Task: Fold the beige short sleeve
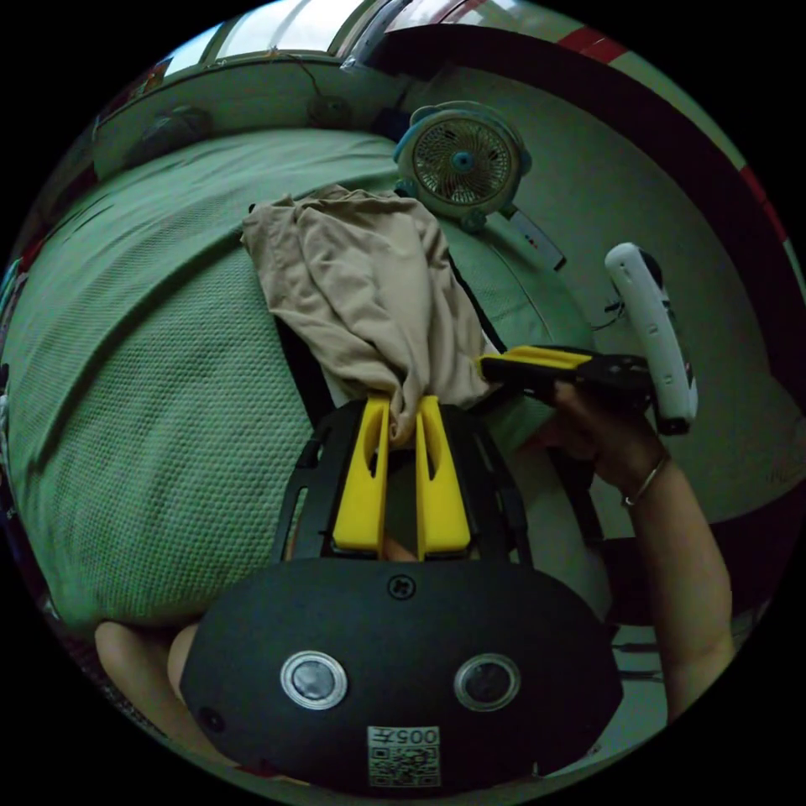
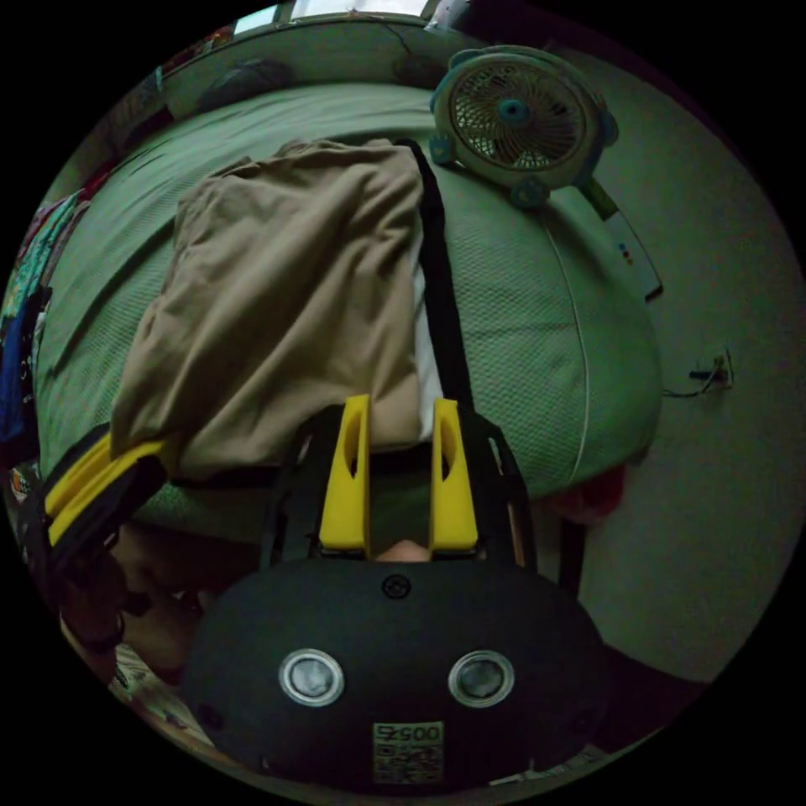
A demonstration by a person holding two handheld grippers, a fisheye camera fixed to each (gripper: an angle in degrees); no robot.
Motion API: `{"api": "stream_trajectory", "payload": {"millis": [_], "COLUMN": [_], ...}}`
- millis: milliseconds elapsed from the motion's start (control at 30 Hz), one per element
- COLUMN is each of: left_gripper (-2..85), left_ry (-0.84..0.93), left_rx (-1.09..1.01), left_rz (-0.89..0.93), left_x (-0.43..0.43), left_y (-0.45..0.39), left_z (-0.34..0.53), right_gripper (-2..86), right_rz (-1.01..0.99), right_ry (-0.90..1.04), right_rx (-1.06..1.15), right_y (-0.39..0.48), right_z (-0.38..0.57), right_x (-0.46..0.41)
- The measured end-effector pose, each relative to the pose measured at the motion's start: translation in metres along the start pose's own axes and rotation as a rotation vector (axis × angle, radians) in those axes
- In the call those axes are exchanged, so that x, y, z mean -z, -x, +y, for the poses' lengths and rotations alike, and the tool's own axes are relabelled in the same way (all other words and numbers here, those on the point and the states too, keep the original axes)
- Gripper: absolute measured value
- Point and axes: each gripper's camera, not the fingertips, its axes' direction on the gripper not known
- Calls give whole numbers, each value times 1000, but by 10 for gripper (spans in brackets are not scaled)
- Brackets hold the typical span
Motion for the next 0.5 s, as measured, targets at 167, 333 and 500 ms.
{"api": "stream_trajectory", "payload": {"millis": [167,333,500], "left_gripper": [61,60,42], "left_ry": [-4,53,98], "left_rx": [6,5,-27], "left_rz": [-24,29,-26], "left_x": [13,11,23], "left_y": [5,15,41], "left_z": [-2,7,35], "right_gripper": [-11,-13,-8], "right_rz": [132,175,152], "right_ry": [-48,-21,7], "right_rx": [104,27,-59], "right_y": [9,-14,-1], "right_z": [14,27,40], "right_x": [26,12,-9]}}
